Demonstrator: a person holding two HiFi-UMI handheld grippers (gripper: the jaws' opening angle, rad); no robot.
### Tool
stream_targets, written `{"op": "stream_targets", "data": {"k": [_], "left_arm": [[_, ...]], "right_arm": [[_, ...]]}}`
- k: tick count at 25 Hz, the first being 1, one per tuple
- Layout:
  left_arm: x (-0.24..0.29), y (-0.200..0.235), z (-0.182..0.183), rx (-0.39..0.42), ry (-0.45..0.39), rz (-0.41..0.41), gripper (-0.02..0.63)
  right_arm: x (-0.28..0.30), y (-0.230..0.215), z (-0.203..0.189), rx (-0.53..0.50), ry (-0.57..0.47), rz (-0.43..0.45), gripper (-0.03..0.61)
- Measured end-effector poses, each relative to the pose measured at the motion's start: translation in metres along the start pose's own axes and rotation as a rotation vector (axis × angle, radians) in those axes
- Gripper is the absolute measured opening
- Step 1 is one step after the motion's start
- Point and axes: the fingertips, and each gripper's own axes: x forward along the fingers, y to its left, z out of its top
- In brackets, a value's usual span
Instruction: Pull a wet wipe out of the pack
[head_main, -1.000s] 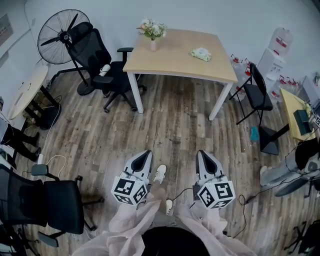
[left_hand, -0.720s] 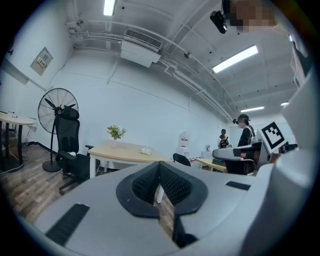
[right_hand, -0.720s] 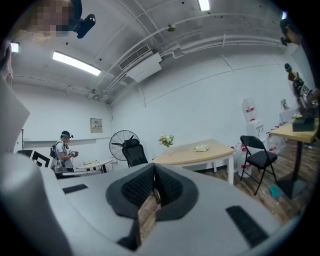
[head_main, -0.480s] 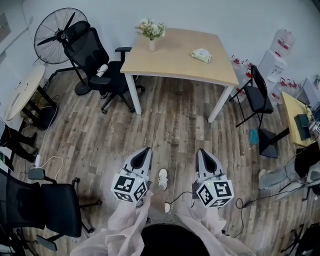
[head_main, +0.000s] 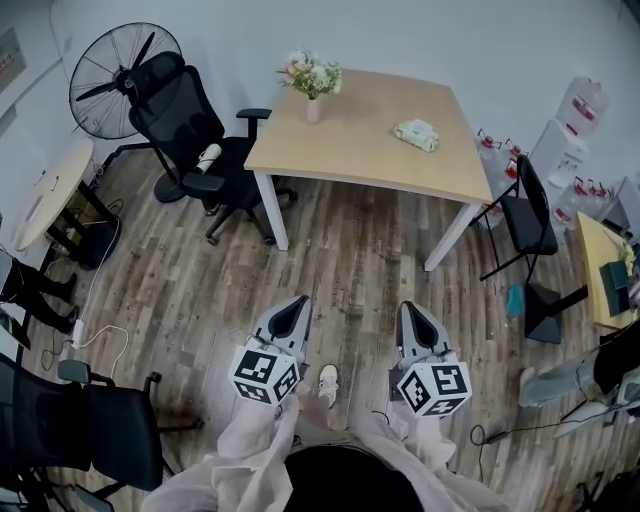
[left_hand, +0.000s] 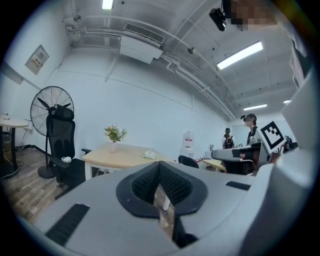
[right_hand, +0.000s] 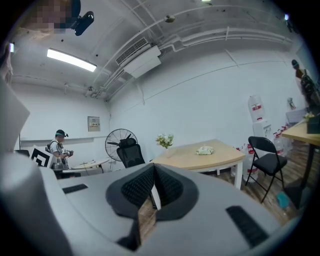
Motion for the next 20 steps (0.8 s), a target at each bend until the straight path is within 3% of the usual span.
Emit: {"op": "stream_targets", "data": {"k": [10,20], "left_arm": [[0.085,0.049,0.025,-0.012,-0.008,-0.013,0.009],[0.136,0.092,0.034,-0.006,0.006,-0.016,0.009]], "right_arm": [[0.086,-0.035,0.024,-0.007,0.005,-0.022,0.012],[0.155,-0.047,0.030,0.009,0.009,-0.017,0.012]]}}
